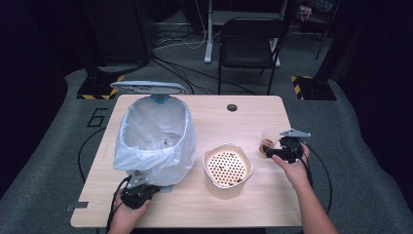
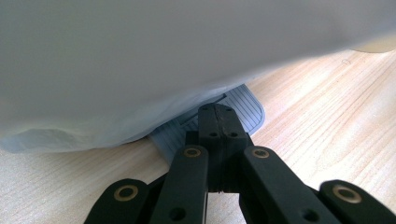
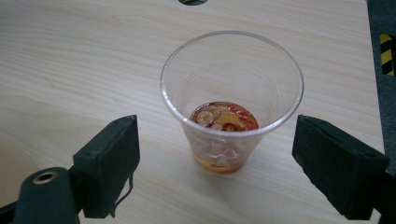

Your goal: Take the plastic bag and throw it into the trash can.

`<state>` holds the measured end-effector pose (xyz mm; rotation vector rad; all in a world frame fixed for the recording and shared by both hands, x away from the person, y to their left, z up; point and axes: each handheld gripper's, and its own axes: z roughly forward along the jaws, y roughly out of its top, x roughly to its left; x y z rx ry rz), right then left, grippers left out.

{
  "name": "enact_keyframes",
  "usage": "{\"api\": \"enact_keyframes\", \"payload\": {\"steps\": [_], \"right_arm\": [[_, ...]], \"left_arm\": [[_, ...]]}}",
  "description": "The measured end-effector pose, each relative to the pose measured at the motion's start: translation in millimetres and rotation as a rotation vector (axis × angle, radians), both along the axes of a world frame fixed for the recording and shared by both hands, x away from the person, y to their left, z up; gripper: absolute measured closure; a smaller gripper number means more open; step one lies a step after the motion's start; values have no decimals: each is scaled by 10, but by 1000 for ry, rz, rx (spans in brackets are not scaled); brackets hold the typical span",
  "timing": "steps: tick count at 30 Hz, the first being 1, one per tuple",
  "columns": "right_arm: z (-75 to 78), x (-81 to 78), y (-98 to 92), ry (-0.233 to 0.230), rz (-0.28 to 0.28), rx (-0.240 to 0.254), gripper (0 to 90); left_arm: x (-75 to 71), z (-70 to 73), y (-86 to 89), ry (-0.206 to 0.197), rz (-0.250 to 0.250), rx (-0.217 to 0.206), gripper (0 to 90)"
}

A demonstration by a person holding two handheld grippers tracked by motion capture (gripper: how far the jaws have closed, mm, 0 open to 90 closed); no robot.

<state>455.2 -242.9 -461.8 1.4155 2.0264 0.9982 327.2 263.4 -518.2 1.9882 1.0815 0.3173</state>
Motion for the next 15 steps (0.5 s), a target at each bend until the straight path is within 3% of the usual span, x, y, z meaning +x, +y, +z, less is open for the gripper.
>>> {"api": "enact_keyframes", "payload": {"steps": [15], "right_arm": [[-126,208,84,1,-24,-19,153]], "left_arm": [[0,1,4,9,3,-6,900]]}}
